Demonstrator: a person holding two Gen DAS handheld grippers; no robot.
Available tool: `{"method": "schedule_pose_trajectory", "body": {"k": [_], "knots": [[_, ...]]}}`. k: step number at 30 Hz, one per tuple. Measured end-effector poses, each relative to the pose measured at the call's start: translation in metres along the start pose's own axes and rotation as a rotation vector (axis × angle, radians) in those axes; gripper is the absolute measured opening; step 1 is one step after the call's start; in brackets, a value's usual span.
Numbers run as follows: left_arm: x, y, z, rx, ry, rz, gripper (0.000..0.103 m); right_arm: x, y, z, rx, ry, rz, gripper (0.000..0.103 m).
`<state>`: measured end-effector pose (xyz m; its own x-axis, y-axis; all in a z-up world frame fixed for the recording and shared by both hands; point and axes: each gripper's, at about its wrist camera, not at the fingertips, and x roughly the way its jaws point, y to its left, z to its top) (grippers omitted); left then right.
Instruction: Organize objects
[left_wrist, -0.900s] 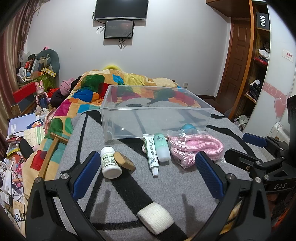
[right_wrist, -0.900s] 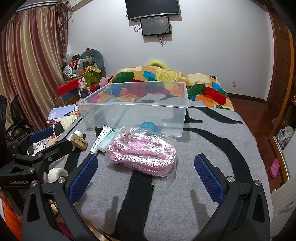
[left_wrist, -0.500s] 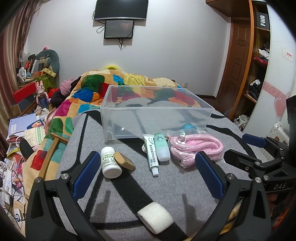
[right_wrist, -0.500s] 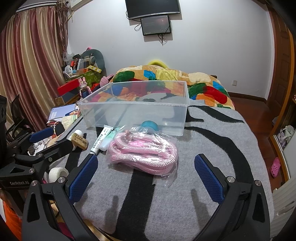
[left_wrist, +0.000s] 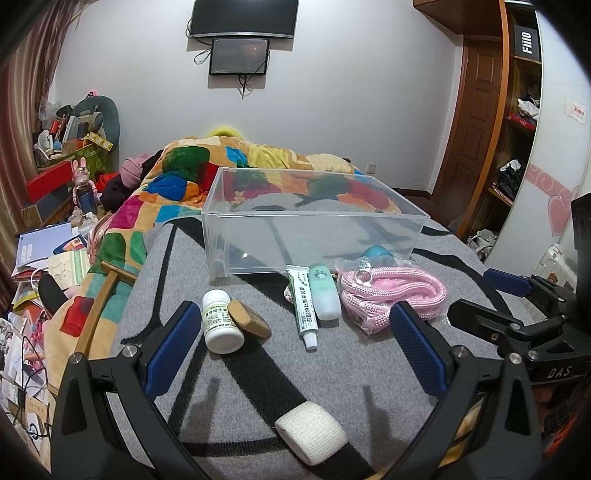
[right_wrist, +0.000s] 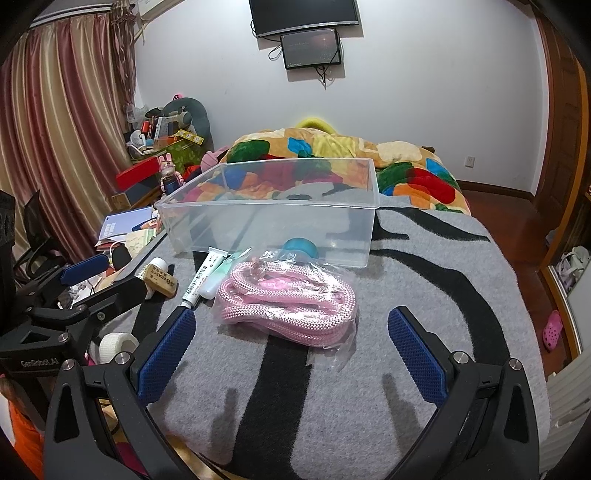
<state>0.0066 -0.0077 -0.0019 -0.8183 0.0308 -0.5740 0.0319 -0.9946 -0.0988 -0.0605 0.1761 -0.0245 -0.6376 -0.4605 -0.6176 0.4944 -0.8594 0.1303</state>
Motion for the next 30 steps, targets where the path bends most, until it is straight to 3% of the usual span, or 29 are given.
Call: {"method": "schedule_pose_trajectory", "body": {"k": [30], "knots": [[0.0007, 0.0025, 0.0012, -0.025, 0.022, -0.011, 0.103, 0.0025, -0.0022, 0.0004, 0.012, 0.012, 0.014, 0.103]]}}
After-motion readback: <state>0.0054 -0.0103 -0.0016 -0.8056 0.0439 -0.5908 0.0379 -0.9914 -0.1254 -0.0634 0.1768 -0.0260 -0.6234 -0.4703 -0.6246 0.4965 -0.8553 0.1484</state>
